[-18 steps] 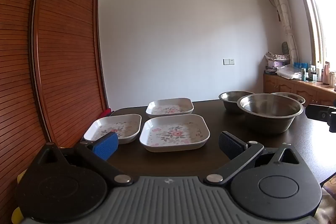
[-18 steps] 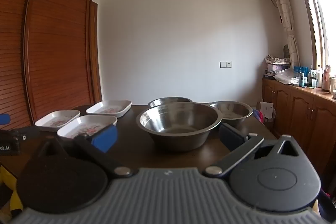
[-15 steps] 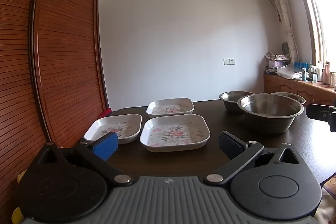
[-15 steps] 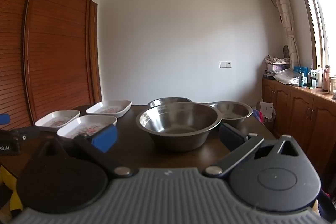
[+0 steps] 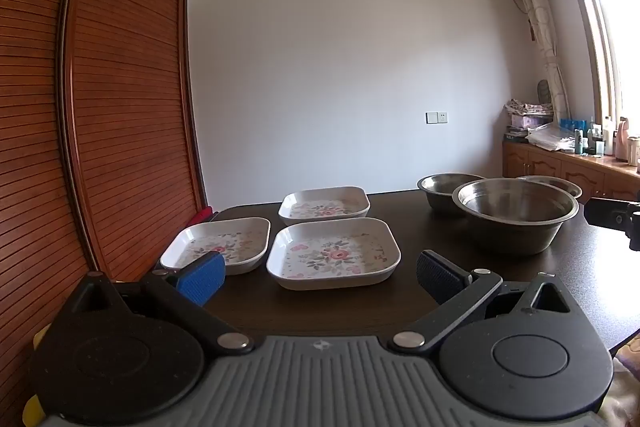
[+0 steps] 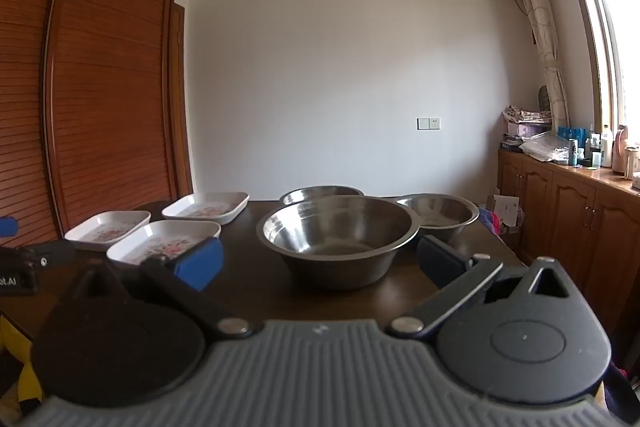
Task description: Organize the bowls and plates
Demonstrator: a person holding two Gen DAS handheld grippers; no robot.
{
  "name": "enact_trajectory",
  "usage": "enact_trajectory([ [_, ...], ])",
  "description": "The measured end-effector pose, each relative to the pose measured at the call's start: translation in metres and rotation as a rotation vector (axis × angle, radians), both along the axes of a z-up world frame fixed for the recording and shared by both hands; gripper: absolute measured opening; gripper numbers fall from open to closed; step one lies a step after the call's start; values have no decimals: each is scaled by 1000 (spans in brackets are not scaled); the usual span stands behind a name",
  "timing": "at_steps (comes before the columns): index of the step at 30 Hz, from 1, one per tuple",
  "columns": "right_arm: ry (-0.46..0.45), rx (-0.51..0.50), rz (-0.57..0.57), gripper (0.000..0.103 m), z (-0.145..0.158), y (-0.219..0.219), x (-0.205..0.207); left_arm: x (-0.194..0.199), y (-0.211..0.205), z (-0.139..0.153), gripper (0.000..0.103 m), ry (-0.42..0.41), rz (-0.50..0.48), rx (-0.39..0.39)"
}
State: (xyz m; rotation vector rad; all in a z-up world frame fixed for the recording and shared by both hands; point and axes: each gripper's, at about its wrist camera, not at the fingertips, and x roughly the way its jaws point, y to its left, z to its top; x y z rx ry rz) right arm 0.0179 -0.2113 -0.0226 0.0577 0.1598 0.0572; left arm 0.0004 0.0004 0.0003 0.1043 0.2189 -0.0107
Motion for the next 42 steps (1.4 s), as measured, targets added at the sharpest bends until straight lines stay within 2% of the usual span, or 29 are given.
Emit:
enact_trajectory([
  [42, 6, -8, 1, 103, -4, -2, 1, -1, 6, 1, 103, -2, 6, 0],
])
